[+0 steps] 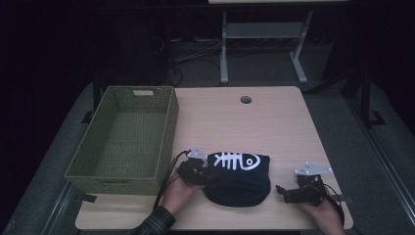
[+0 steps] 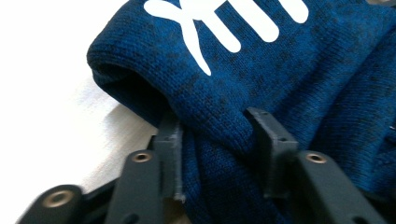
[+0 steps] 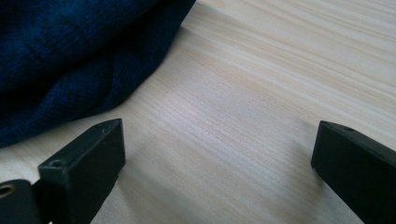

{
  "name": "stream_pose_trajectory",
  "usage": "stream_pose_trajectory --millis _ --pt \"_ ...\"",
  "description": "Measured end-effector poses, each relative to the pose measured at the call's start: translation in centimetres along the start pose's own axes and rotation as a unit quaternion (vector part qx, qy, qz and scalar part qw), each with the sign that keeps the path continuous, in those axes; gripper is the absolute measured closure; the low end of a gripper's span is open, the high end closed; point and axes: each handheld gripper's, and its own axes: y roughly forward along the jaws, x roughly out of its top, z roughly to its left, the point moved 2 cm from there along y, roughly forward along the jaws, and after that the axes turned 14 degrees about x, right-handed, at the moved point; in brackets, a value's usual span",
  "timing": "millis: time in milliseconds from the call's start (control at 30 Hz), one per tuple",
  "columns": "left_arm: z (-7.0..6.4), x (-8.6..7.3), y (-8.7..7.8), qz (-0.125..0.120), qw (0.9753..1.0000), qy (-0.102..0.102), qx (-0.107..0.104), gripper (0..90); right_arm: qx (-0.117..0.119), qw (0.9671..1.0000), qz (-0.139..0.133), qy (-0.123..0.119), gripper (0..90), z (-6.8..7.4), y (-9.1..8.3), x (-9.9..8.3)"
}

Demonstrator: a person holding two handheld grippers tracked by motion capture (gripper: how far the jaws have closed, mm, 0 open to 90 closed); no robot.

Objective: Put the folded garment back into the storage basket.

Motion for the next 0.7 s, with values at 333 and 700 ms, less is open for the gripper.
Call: stream_pose_trajectory --millis 333,700 --pt "-0.4 0.5 -0.2 -0.004 0.9995 0.029 0.014 70.3 0.0 1.0 0.0 0.0 2.6 0.0 0.0 0.0" --pt "-0.3 1.5 -1.6 -0.023 0.9995 0.023 0.005 71.4 0.0 1.0 0.0 -0.001 2.6 0.0 0.0 0.0"
